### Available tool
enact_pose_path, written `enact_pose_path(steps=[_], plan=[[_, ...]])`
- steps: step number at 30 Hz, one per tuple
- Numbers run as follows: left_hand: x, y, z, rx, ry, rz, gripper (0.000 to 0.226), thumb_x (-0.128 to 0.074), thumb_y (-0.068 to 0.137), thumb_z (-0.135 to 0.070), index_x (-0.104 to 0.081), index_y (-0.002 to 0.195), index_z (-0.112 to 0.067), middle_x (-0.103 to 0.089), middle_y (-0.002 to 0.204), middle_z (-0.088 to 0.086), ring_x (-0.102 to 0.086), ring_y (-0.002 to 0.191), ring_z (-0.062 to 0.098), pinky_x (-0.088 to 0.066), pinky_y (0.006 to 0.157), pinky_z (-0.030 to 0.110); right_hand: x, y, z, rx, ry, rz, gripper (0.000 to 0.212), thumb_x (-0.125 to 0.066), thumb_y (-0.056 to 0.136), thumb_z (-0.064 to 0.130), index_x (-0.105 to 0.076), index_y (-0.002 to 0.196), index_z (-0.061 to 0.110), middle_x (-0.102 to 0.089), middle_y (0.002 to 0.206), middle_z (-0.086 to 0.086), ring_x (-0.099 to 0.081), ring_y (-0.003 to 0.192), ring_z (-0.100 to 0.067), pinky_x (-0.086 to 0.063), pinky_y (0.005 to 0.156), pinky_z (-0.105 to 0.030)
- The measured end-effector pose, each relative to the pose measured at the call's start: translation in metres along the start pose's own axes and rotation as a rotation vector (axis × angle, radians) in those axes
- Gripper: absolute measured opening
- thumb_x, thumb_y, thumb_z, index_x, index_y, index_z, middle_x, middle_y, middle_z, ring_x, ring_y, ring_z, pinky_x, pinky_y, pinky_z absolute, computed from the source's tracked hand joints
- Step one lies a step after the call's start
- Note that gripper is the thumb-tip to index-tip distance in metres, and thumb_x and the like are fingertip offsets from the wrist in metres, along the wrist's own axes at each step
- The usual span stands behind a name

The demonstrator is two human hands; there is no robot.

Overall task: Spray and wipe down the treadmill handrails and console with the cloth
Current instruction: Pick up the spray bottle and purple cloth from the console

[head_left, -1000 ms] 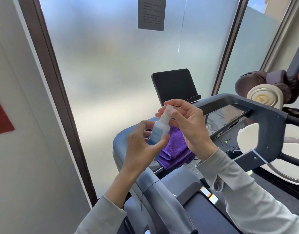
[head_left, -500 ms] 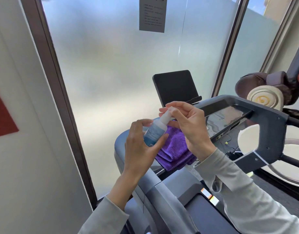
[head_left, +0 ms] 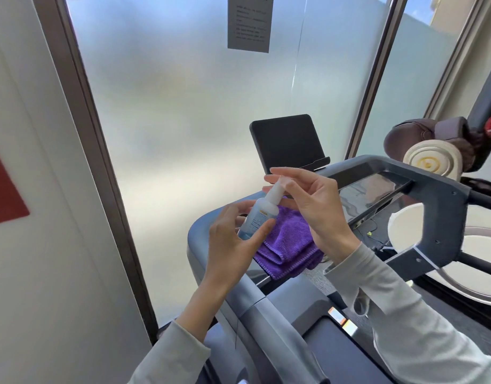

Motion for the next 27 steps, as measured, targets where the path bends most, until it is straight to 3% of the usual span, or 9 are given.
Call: enact_pose_path(steps=[2,4,9,14,20,23,27], plan=[[-0.001,0.003,0.003,0.056,-0.081,0.052,0.029,-0.077,0.076,-0.032,-0.060,0.099,-0.038,-0.069,0.101,-0.004,-0.067,0.087,0.013,-0.057,0.073,0.031,-0.002,-0.002,0.001,0.027,0.003,0.047,0.023,-0.059,0.096,0.007,-0.066,0.118,0.004,-0.076,0.103,-0.008,-0.074,0.095,-0.023,-0.060,0.078,-0.030],[-0.002,0.003,0.002,0.085,-0.160,0.089,0.028,-0.072,0.074,-0.037,-0.062,0.099,-0.037,-0.072,0.097,-0.004,-0.069,0.085,0.010,-0.057,0.072,0.026,-0.005,-0.004,0.003,0.057,0.021,0.084,0.025,-0.059,0.096,0.012,-0.062,0.120,0.007,-0.075,0.107,-0.008,-0.073,0.098,-0.026,-0.059,0.083,-0.033],[-0.006,0.002,0.001,0.110,-0.230,0.084,0.025,-0.069,0.082,-0.029,-0.066,0.106,-0.024,-0.073,0.095,-0.001,-0.069,0.082,0.008,-0.057,0.073,0.023,-0.012,-0.007,0.000,0.096,0.053,0.129,0.031,-0.059,0.093,0.016,-0.053,0.122,0.010,-0.074,0.109,-0.014,-0.070,0.107,-0.026,-0.057,0.090,-0.036],[-0.006,0.005,-0.005,0.103,-0.240,0.087,0.042,-0.067,0.075,-0.041,-0.065,0.112,-0.021,-0.072,0.100,-0.006,-0.070,0.087,0.006,-0.056,0.074,0.020,-0.024,-0.014,-0.016,0.040,0.079,0.349,0.056,-0.059,0.094,0.016,-0.031,0.138,0.032,-0.067,0.123,-0.018,-0.064,0.117,-0.032,-0.053,0.096,-0.040],[-0.002,0.010,-0.002,0.161,-0.257,0.139,0.038,-0.069,0.071,-0.043,-0.063,0.103,-0.025,-0.072,0.100,-0.007,-0.070,0.094,0.015,-0.057,0.084,0.036,-0.025,-0.020,-0.018,0.030,0.011,0.517,0.089,-0.066,0.088,0.005,-0.016,0.146,0.050,-0.055,0.141,-0.015,-0.057,0.124,-0.037,-0.049,0.101,-0.049],[-0.004,0.015,-0.004,0.163,-0.242,0.198,0.035,-0.071,0.080,-0.033,-0.062,0.111,-0.020,-0.071,0.107,-0.002,-0.069,0.096,0.012,-0.057,0.084,0.030,-0.024,-0.019,-0.020,0.039,-0.080,0.513,0.100,-0.067,0.085,-0.009,-0.011,0.147,0.046,-0.051,0.141,-0.019,-0.061,0.119,-0.037,-0.053,0.096,-0.045],[-0.008,0.018,-0.006,0.125,-0.168,0.186,0.027,-0.069,0.087,-0.026,-0.060,0.112,-0.023,-0.069,0.106,-0.006,-0.066,0.095,0.010,-0.057,0.082,0.032,-0.022,-0.015,-0.021,0.050,-0.124,0.448,0.091,-0.068,0.084,-0.006,-0.015,0.143,0.039,-0.052,0.139,-0.016,-0.064,0.116,-0.031,-0.055,0.092,-0.042]])
Point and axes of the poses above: each hand's wrist, its own y-axis towards the middle knuckle, its own x-axis out of the back of the hand, z = x × y, the point moved 7 cm from there along y, towards the middle knuckle
